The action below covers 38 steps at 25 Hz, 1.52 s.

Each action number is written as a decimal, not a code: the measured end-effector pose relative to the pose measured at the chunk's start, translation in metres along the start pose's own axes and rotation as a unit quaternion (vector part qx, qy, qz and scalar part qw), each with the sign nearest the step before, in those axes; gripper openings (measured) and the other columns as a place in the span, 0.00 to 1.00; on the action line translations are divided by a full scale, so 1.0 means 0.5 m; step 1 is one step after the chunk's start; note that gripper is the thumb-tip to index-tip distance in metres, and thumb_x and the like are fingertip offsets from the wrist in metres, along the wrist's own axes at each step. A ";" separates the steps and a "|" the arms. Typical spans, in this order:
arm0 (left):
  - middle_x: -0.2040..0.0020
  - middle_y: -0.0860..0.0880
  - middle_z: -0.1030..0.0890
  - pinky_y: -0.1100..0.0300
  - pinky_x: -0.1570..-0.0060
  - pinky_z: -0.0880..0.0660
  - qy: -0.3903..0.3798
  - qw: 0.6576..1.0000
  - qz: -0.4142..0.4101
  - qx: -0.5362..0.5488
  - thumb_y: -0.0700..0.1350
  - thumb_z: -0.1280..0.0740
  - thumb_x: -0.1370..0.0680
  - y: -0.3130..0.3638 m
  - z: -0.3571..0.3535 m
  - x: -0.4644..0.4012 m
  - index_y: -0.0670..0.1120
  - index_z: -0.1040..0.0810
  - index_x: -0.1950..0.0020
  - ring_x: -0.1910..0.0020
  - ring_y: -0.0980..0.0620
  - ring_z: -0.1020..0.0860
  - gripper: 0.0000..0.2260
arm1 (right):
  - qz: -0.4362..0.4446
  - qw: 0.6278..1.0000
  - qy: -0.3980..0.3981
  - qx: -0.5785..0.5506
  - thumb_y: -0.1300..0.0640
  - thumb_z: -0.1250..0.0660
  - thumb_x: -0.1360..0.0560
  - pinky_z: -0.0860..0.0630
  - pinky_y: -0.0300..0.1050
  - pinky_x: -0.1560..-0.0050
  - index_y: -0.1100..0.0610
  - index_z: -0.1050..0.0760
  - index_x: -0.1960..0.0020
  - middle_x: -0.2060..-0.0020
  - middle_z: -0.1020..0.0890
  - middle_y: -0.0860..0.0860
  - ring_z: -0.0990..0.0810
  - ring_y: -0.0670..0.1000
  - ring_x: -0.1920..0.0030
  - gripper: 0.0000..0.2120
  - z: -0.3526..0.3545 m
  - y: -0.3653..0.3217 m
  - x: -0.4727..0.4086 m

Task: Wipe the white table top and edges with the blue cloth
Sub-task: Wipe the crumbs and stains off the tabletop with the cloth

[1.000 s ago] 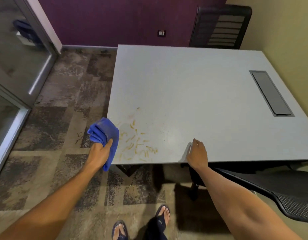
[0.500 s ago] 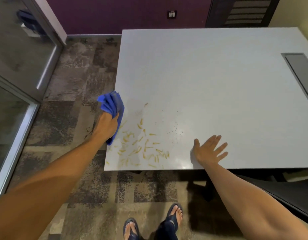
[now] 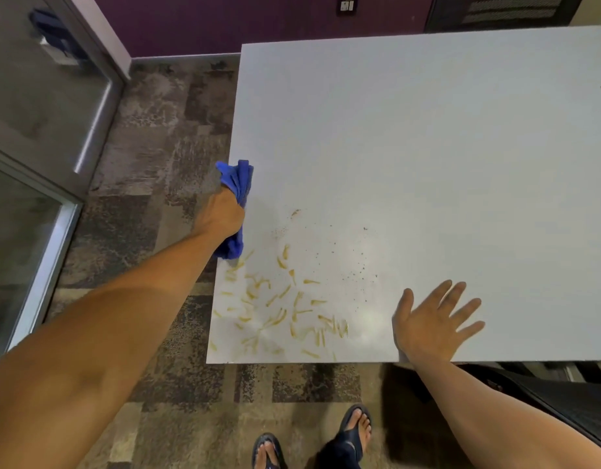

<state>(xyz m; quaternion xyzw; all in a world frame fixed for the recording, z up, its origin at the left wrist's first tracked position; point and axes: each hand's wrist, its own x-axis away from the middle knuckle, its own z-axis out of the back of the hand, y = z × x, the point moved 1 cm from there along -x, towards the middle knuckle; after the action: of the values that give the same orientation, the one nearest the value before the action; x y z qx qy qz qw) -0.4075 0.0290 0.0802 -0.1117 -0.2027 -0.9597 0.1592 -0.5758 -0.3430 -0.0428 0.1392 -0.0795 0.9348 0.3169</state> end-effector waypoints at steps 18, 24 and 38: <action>0.20 0.44 0.45 0.49 0.23 0.49 -0.047 0.987 -0.152 0.001 0.52 0.43 0.17 -0.042 -0.141 -0.062 0.42 0.49 0.20 0.21 0.43 0.48 0.29 | -0.002 0.999 0.037 0.017 0.32 0.62 0.20 0.54 0.73 0.23 0.59 0.56 0.16 0.17 0.53 0.58 0.57 0.66 0.18 0.41 0.003 -0.001 0.006; 0.19 0.40 0.49 0.51 0.22 0.55 0.005 0.985 -0.172 0.007 0.49 0.46 0.16 -0.049 -0.188 -0.073 0.40 0.52 0.20 0.20 0.44 0.49 0.28 | -0.007 0.998 0.048 0.030 0.31 0.65 0.20 0.54 0.73 0.22 0.58 0.56 0.16 0.16 0.53 0.58 0.57 0.67 0.18 0.42 0.001 -0.003 0.003; 0.22 0.38 0.38 0.52 0.23 0.47 -0.050 0.910 -0.412 -0.021 0.46 0.37 0.20 0.097 -0.280 0.081 0.36 0.43 0.22 0.23 0.41 0.38 0.30 | -0.010 0.998 0.054 0.034 0.31 0.66 0.21 0.53 0.73 0.22 0.57 0.55 0.16 0.16 0.53 0.57 0.57 0.66 0.18 0.42 0.004 -0.006 0.009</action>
<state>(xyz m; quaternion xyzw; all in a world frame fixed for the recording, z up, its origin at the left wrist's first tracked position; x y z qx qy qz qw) -0.4490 -0.0829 -0.0163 -0.0693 -0.2186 -0.9372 -0.2629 -0.5766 -0.3386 -0.0392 0.0997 -0.0287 0.9399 0.3253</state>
